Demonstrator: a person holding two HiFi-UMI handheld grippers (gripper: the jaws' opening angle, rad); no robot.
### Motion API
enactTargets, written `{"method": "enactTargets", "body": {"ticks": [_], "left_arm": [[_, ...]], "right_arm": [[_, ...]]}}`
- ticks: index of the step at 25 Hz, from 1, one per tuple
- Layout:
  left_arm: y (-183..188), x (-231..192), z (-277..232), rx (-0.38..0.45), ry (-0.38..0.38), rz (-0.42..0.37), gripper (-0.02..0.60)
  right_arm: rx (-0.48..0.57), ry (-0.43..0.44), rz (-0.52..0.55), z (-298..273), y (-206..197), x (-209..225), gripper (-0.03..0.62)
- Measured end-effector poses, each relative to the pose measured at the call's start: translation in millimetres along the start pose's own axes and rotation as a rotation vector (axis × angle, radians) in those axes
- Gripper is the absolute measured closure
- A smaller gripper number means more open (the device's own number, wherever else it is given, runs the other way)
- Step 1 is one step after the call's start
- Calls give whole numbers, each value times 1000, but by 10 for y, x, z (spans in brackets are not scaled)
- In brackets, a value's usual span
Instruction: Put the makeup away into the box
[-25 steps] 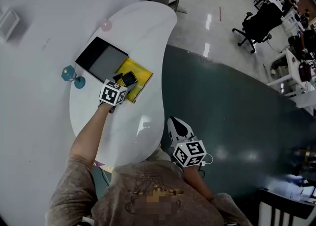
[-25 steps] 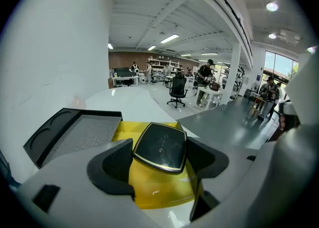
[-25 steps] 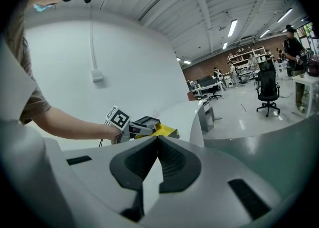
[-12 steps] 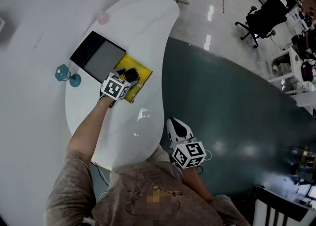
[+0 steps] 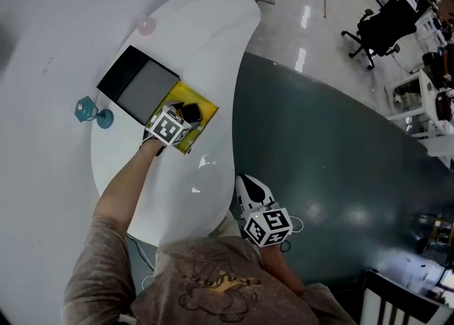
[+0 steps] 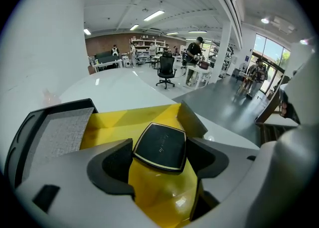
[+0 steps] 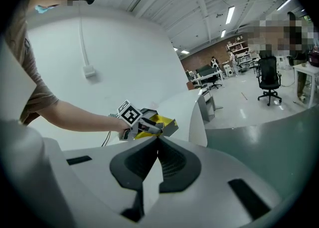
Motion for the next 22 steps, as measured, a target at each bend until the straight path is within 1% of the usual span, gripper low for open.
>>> {"method": "enactTargets", "body": {"ticks": [8,14,18,22], "left_arm": [[-75,34,-143,-65,-33,-30,224],[-71,19,-155,-56,-21,1,224],[-74,-14,-120,-53,-4,-1,223],[24,-50,-32,-10,25,28,223]], "right_arm": [[-17,-6,-1,-11,-32,99,592],[-25,-2,3,10,-18,102,592],[-22,3,7,-1,-22,98,592],[-17,7,8,-8,-9,87,592]]}}
Point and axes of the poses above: the fingertips, and each gripper's own axes: z backward along the fingers, x to its right, y out of its top, the point moved 4 cm from there along z, backward along the fingers, and after that the axes turned 12 degrees about x, right-handed, at the moved point
